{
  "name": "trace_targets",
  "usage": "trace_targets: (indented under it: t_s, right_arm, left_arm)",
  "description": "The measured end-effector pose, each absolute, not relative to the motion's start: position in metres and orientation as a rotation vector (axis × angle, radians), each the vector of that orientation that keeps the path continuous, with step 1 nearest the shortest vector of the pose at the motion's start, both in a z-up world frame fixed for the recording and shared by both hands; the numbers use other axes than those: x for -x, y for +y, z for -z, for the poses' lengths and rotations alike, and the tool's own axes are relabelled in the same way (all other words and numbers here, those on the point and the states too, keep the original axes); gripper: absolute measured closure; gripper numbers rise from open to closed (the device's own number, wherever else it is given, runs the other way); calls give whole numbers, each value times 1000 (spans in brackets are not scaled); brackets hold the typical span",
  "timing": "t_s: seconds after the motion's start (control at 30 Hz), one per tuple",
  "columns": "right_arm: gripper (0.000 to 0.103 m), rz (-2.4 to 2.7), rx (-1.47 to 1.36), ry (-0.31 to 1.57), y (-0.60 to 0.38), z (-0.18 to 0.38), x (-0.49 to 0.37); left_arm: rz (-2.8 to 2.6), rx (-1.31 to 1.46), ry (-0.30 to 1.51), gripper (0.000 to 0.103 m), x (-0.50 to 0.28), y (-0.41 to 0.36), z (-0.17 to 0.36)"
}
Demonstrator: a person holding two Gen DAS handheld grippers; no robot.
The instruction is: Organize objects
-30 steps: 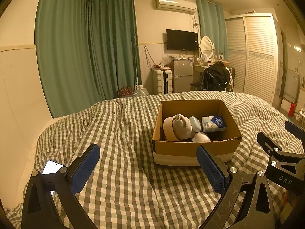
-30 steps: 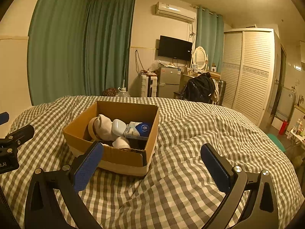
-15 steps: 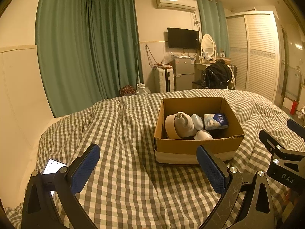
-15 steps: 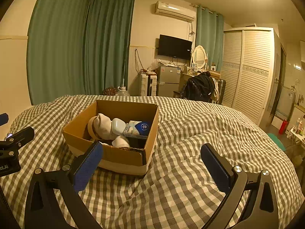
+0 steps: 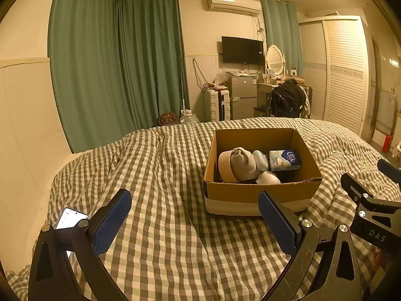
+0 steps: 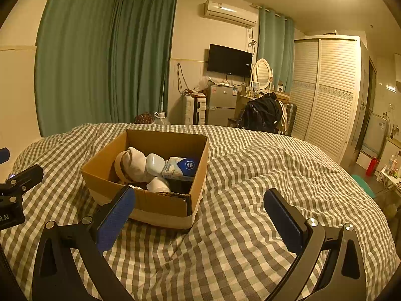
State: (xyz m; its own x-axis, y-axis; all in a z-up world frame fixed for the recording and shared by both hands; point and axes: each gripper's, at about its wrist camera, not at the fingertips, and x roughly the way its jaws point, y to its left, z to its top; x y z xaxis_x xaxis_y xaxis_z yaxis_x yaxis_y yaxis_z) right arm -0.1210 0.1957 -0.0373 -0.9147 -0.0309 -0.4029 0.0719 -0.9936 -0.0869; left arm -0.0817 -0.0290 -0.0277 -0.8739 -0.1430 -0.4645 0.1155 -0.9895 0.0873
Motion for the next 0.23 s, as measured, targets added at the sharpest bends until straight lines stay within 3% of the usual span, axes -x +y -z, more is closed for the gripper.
trace_targets:
  t_s: [0.23]
  right_arm:
    - [1,3018,-643,151,196,39,121]
  left_arm:
    - [2919,-740,-92,0,84,-28,31]
